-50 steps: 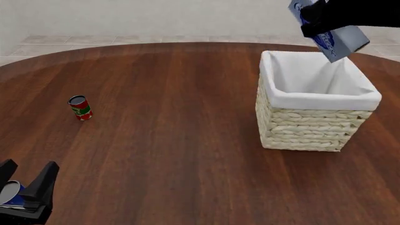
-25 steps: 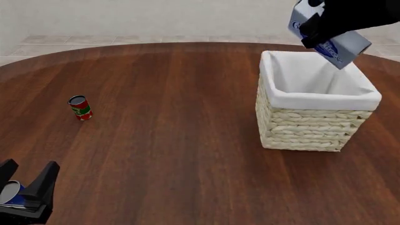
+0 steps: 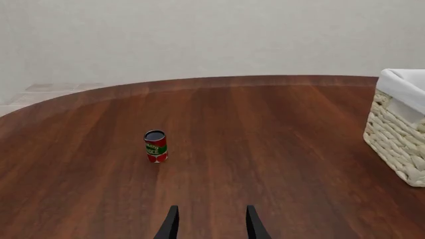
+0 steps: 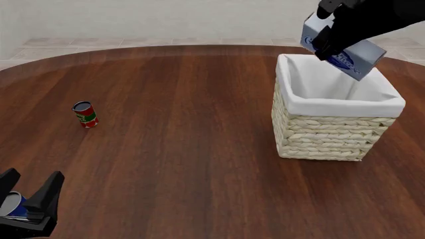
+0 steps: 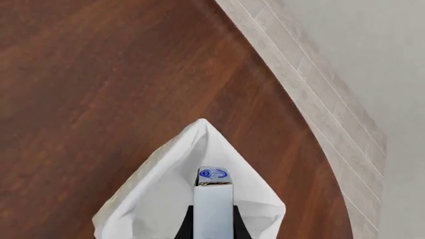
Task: Pick up the cream cheese box, and put it in the basket.
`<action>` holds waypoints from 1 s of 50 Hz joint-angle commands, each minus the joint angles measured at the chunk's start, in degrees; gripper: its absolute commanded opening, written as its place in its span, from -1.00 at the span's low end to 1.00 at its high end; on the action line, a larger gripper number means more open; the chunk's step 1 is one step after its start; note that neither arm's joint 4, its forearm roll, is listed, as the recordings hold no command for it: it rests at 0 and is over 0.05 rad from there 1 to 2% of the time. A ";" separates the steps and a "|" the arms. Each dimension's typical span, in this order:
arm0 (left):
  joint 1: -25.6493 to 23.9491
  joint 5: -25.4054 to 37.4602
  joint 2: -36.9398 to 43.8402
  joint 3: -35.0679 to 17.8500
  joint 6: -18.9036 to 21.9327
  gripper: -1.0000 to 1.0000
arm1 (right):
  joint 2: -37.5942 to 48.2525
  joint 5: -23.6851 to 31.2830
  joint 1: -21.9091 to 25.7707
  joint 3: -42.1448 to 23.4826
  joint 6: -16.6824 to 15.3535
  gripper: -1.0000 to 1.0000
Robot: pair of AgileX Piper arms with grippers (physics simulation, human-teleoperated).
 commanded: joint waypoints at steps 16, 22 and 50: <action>0.46 -0.67 1.12 0.00 0.27 1.00 | 4.51 0.15 -2.04 0.63 -5.01 -1.00; 0.29 -0.85 1.45 0.00 0.38 1.00 | 3.99 -0.05 -2.74 1.80 -6.08 -1.00; 0.21 -1.19 2.03 0.00 0.52 1.00 | 4.39 -2.19 -3.12 4.42 -6.78 -1.00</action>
